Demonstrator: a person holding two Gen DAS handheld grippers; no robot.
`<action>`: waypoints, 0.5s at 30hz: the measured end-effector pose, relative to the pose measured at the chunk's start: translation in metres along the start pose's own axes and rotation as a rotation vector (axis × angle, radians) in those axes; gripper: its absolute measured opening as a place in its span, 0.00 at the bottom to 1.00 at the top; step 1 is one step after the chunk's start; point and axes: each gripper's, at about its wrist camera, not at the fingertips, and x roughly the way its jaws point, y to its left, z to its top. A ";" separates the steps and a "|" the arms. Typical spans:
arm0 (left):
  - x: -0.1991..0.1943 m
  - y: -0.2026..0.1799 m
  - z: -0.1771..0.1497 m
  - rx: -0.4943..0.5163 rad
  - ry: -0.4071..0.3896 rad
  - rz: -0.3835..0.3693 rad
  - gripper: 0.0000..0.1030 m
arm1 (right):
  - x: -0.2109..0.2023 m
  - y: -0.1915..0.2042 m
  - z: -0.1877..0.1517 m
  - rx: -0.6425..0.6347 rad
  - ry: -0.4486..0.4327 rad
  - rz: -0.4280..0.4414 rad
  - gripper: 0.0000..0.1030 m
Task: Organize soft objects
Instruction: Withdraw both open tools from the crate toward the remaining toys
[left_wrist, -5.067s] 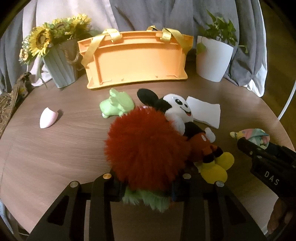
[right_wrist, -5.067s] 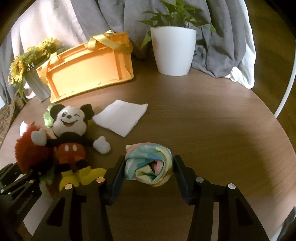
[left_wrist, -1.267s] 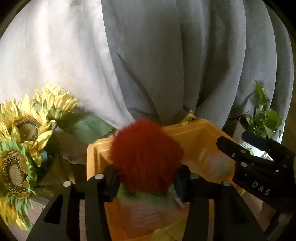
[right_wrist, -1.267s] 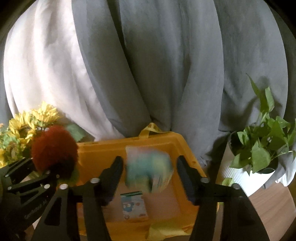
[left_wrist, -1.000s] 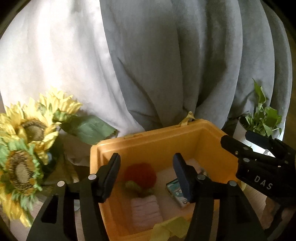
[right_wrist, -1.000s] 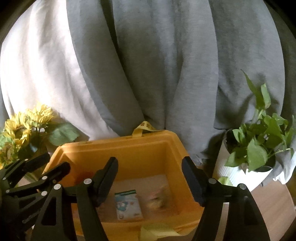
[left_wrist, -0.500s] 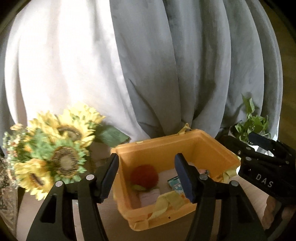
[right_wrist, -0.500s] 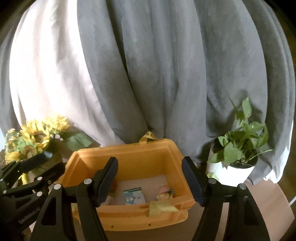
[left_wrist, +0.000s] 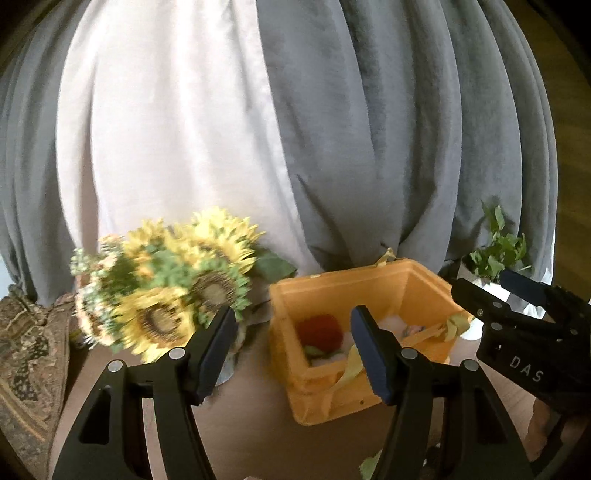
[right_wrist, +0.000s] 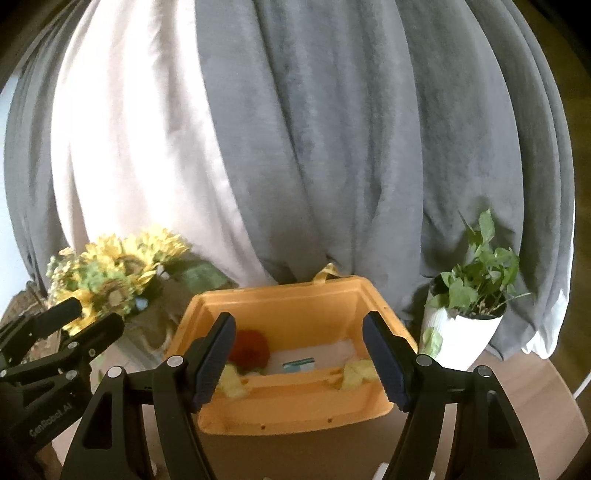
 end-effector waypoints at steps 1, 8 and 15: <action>-0.003 0.002 -0.003 0.003 0.001 0.004 0.63 | -0.003 0.003 -0.001 -0.001 0.001 0.003 0.70; -0.025 0.020 -0.022 -0.001 0.023 0.020 0.63 | -0.020 0.024 -0.016 -0.005 0.007 0.021 0.70; -0.040 0.034 -0.044 -0.005 0.064 0.020 0.63 | -0.033 0.040 -0.033 -0.001 0.015 0.032 0.70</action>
